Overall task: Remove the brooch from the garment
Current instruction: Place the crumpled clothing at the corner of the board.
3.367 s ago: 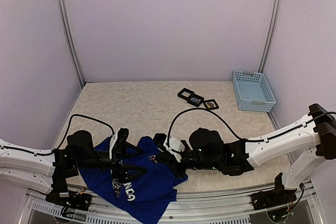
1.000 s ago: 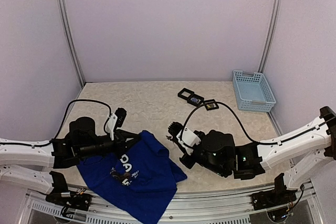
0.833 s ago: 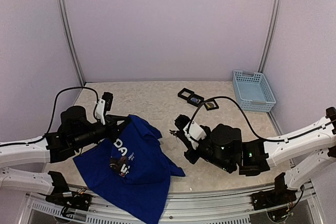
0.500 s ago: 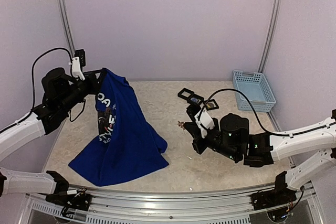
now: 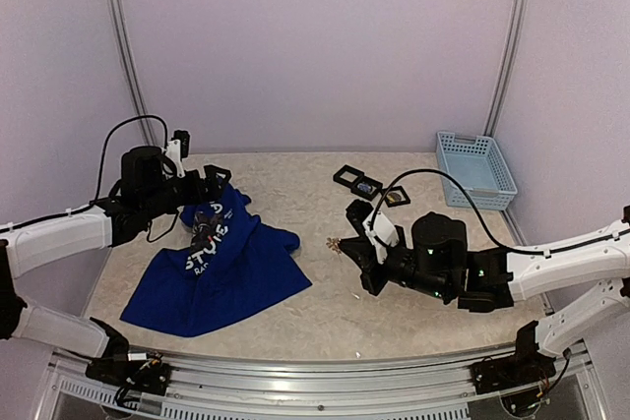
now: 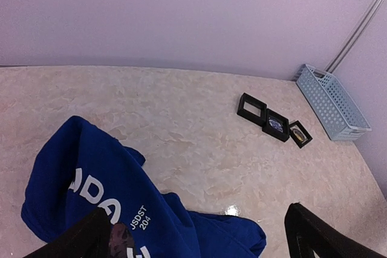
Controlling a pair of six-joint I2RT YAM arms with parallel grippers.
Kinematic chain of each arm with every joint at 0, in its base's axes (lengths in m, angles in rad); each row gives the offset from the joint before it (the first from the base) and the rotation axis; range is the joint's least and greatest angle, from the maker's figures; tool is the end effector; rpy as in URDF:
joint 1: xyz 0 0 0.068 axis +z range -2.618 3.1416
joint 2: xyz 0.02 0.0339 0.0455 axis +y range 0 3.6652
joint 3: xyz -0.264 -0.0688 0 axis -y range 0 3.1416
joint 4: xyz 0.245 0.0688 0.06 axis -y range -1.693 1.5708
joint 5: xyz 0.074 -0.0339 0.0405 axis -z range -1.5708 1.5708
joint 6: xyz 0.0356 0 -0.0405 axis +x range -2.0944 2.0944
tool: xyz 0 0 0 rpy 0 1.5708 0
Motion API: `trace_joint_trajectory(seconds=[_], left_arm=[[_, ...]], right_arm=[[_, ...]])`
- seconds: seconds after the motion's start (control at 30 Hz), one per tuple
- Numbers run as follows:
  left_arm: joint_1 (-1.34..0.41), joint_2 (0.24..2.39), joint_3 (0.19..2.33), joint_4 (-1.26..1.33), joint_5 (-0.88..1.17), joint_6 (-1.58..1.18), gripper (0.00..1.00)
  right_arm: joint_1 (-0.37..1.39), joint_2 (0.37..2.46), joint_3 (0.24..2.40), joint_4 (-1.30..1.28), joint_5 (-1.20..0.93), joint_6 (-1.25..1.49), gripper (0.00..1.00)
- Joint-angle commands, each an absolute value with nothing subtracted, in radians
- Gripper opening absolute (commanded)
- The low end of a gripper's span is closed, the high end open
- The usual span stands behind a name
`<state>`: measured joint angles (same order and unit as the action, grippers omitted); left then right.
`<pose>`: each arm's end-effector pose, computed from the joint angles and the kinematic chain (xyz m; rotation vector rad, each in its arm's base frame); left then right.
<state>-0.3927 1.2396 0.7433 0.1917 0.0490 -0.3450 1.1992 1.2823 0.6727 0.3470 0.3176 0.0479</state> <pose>0.2605 -0.1098 0.2664 0.0800 1.9108 -0.5496 0.1136 0.2608 0.2475 -0.8149 1.6721 0.5865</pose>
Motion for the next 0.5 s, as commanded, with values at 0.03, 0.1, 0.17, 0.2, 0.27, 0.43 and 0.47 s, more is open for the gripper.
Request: trace_joint_trajectory(seconds=[0.03, 0.1, 0.17, 0.2, 0.27, 0.43, 0.47], left_arm=[[-0.508, 1.170, 0.676, 0.186, 0.063, -0.354, 0.99], [-0.604, 1.127, 0.642, 0.182, 0.083, -0.347, 0.99], [-0.703, 1.086, 0.601, 0.187, 0.084, -0.331, 0.99], [-0.746, 1.050, 0.573, 0.196, 0.084, -0.312, 0.99], [-0.819, 0.998, 0.524, 0.209, 0.092, -0.282, 0.99], [-0.936, 0.888, 0.392, 0.254, 0.141, -0.232, 0.99], [-0.952, 0.890, 0.381, 0.256, 0.108, -0.236, 0.99]], right_arm=[[1.175, 1.238, 0.668, 0.332, 0.243, 0.076, 0.00], [1.154, 1.218, 0.658, 0.337, 0.199, 0.085, 0.00], [1.127, 1.209, 0.658, 0.327, 0.145, 0.089, 0.00], [1.112, 1.210, 0.663, 0.315, 0.107, 0.090, 0.00], [1.079, 1.217, 0.669, 0.308, 0.053, 0.100, 0.00], [0.997, 1.263, 0.657, 0.359, -0.183, 0.145, 0.00], [0.991, 1.285, 0.673, 0.348, -0.226, 0.145, 0.00]])
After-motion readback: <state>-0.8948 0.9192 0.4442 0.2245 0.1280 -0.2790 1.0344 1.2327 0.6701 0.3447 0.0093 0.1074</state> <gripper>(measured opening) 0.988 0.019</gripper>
